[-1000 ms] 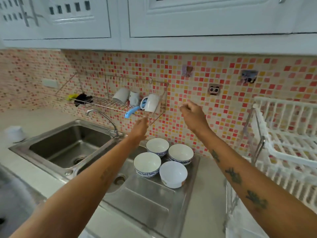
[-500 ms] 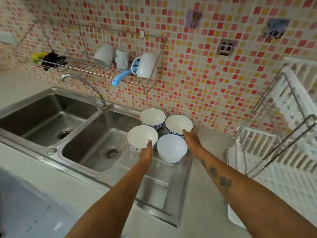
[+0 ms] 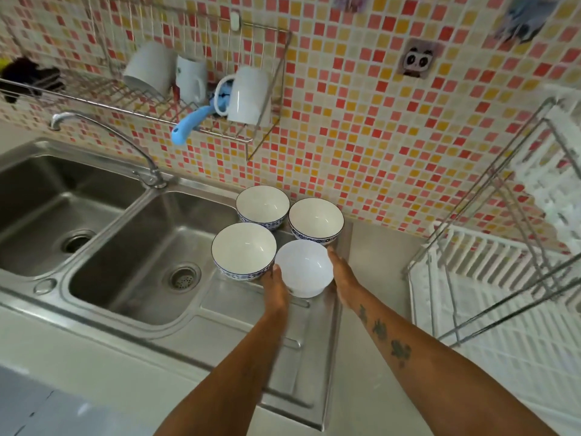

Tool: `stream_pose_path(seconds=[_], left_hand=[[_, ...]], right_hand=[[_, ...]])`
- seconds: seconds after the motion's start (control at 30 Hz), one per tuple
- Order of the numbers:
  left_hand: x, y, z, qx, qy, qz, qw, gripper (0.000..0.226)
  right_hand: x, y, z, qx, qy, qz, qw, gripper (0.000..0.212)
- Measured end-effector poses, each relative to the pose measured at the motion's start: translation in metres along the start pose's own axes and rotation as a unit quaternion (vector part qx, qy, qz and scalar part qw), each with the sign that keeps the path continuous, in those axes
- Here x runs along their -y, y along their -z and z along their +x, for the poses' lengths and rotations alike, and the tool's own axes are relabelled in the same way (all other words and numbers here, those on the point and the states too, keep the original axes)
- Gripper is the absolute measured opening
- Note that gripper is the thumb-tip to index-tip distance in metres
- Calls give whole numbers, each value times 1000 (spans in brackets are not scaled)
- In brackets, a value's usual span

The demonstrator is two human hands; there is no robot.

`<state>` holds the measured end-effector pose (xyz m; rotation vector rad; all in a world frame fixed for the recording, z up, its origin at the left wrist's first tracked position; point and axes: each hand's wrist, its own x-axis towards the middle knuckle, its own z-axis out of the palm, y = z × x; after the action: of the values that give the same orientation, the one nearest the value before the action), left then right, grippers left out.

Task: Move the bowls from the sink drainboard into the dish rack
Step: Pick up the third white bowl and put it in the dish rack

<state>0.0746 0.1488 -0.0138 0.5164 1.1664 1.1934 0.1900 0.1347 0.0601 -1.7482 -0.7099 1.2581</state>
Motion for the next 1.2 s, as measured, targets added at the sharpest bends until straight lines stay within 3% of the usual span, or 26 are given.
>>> stream_pose_path(seconds=[0.07, 0.17, 0.23, 0.37, 0.5, 0.63, 0.77, 0.97, 1.07, 1.2], left_hand=[[15, 1, 14, -8, -1, -3, 1000, 59], [6, -2, 5, 2, 8, 12, 1000, 47], [1, -6, -1, 7, 10, 9, 1000, 43], [0, -5, -4, 15, 5, 28, 999, 42], [2, -5, -3, 14, 20, 24, 999, 42], [0, -8, -14, 28, 9, -5, 1000, 41], [-7, -18, -30, 53, 43, -30, 997, 47], [-80, -49, -53, 52, 102, -159, 981, 56], [-129, -70, -74, 74, 53, -155, 984, 39], [-194, -107, -117, 159, -14, -144, 977, 36]], right_hand=[[-14, -1, 14, 2, -2, 6, 1000, 37], [-35, -1, 39, -16, -10, 15, 1000, 74], [-46, -2, 51, -19, -18, 20, 999, 87], [-37, -6, 43, -20, -18, 25, 999, 75], [-27, -6, 29, -16, -24, 34, 999, 50], [-22, 0, 19, -16, -11, 23, 1000, 67], [6, 13, -11, -21, 57, 32, 998, 30], [63, 25, -40, -30, 177, 44, 983, 35], [103, 35, -65, -29, 233, 52, 971, 42], [161, 59, -118, -30, 312, 85, 946, 43]])
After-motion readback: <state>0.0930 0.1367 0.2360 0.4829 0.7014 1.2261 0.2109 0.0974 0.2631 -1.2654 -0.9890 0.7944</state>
